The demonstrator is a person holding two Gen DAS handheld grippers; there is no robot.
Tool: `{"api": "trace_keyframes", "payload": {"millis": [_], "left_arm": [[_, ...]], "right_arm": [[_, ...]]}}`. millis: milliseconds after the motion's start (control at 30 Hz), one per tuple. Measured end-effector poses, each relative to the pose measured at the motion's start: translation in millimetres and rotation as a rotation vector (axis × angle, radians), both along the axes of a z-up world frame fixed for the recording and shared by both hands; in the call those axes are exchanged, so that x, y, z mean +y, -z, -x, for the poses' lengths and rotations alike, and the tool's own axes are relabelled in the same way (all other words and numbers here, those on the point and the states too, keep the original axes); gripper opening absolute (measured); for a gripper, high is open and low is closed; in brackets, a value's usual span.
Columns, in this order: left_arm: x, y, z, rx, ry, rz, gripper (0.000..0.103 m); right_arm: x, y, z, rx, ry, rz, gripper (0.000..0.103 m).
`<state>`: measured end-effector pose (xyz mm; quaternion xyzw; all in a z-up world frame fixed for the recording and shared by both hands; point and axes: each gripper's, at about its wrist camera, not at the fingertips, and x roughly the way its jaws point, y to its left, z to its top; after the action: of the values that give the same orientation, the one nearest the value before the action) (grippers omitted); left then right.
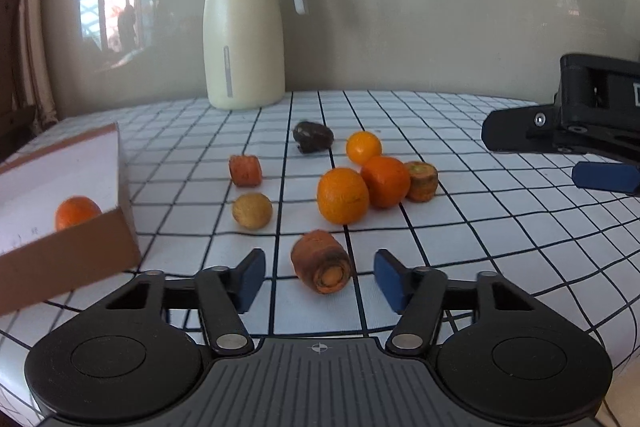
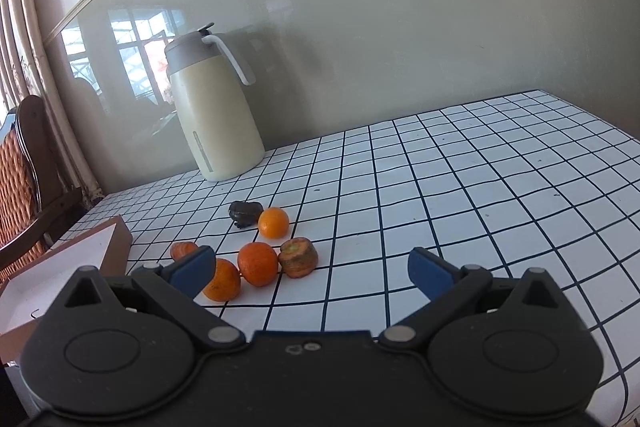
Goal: Organize fruits
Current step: 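Grasp a brown carrot piece with the left tool while the right tool grasps an orange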
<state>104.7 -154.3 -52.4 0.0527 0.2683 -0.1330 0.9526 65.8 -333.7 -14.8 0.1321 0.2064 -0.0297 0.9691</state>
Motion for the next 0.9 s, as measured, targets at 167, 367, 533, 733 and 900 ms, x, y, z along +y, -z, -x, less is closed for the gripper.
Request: {"api": "trace_keyframes", "payload": {"millis": [167, 367, 533, 733, 900], "left_arm": [[1, 1, -2, -0.008, -0.002, -0.001, 0.041], [8, 1, -5, -0.019, -0.024, -0.012, 0.035], [17, 0, -10, -0.012, -0.043, -0.008, 0.031], [21, 0, -12, -0.014, -0.046, -0.013, 0.030], [23, 0, -12, -0.017, -0.041, -0.020, 0.030]], "right_arm": [[4, 2, -10, 0.016, -0.026, 0.020, 0.086], [10, 8, -25, 0.043, -0.052, 0.022, 0.064], [19, 11, -39, 0.068, -0.086, 0.027, 0.047], [26, 10, -54, 0.063, -0.115, 0.028, 0.039], [33, 7, -67, 0.059, -0.128, 0.044, 0.030]]}}
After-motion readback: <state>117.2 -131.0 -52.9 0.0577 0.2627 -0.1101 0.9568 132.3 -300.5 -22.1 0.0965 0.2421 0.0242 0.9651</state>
